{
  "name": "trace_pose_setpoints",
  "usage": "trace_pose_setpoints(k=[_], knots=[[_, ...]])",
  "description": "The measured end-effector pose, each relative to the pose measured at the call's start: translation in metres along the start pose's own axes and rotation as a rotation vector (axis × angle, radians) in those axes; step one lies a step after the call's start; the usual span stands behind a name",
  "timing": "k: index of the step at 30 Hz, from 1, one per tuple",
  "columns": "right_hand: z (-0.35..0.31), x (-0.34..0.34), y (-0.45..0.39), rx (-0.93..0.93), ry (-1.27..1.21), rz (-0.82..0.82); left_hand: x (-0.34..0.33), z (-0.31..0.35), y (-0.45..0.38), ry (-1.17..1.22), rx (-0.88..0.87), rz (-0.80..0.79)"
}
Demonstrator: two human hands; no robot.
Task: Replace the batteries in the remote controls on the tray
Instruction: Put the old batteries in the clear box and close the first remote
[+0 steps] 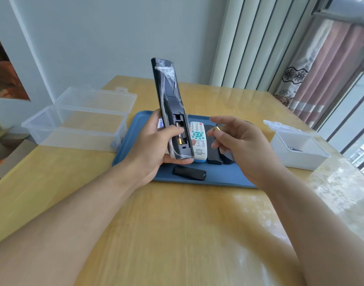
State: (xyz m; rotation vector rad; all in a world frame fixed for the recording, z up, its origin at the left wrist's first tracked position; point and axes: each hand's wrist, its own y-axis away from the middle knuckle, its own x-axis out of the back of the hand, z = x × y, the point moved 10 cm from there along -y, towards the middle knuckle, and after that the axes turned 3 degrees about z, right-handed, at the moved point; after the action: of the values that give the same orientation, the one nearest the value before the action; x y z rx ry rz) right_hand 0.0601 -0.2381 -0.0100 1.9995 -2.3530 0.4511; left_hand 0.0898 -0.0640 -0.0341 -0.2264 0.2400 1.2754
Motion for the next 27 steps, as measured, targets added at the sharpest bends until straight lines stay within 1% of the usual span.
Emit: trace_pose_setpoints(k=[5,9,15,20,23,27], knots=[[-0.007,-0.003,0.004,0.028,-0.081,0.027,-0.004,0.001,0.001,-0.024,-0.019,-0.04],[-0.012,-0.003,0.006,0.072,-0.044,0.025,-0.01,-0.003,0.002,-0.049,0.001,-0.097],[-0.019,-0.009,0.008,0.138,0.04,-0.027,-0.012,-0.007,0.004,-0.044,0.038,-0.122],[-0.022,-0.009,0.009,0.14,-0.014,-0.027,-0.012,-0.007,0.005,-0.012,0.063,-0.107],[-0.021,-0.008,0.009,0.122,-0.043,-0.006,-0.016,-0.008,0.007,-0.005,0.094,-0.127],[-0.02,-0.01,0.009,0.129,-0.022,-0.005,-0.021,-0.008,0.011,-0.014,0.111,-0.166]])
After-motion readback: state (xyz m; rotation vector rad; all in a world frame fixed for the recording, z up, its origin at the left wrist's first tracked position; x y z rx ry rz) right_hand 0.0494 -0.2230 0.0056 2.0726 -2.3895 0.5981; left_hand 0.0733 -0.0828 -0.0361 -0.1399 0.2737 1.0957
